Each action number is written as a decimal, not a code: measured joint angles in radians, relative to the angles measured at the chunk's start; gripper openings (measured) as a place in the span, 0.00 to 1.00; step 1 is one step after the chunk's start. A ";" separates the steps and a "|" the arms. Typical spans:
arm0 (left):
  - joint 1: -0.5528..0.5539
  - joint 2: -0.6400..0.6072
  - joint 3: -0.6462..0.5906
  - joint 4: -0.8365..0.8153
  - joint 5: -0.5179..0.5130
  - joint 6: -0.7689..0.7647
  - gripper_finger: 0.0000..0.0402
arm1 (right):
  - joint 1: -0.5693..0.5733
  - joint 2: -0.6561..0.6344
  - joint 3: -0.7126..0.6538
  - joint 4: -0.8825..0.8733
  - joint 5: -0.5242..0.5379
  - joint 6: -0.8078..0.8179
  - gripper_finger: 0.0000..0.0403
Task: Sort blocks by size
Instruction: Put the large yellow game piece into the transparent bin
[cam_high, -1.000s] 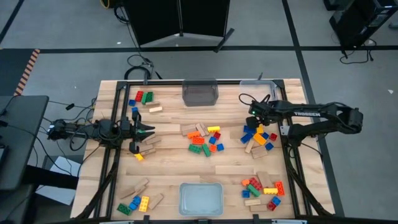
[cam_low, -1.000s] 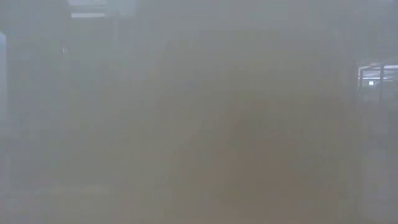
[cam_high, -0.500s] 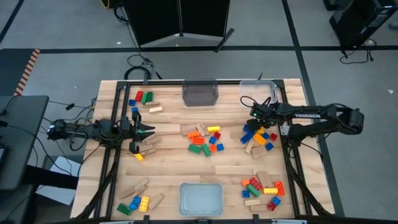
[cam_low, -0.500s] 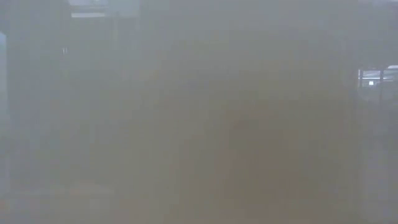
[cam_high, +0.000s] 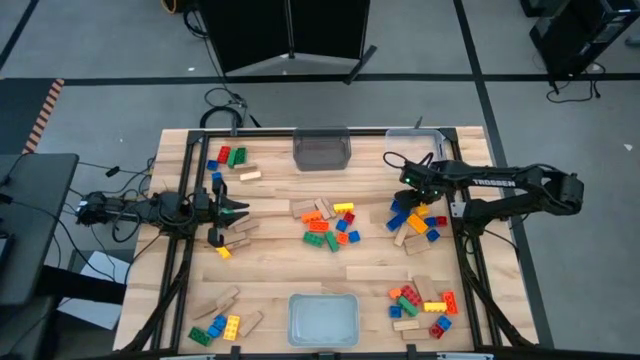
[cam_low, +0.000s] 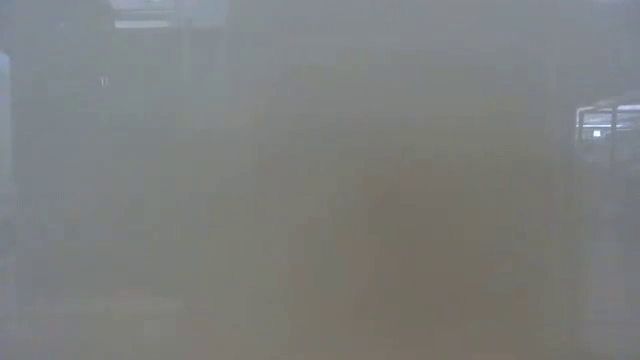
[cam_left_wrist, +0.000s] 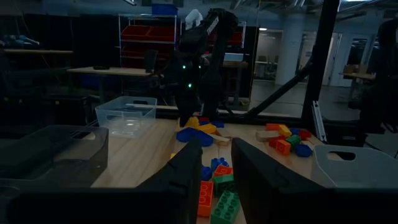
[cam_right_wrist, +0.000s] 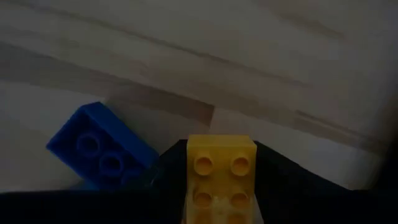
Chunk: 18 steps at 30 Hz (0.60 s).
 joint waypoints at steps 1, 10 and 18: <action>0.000 0.000 0.000 0.000 0.000 0.000 0.24 | 0.000 0.000 0.020 -0.033 0.004 -0.005 0.39; 0.000 0.000 0.000 0.000 0.000 0.000 0.24 | 0.000 -0.001 0.267 -0.222 0.067 -0.069 0.40; 0.000 0.000 0.000 0.000 0.000 0.000 0.24 | -0.016 -0.001 0.497 -0.242 0.152 -0.141 0.40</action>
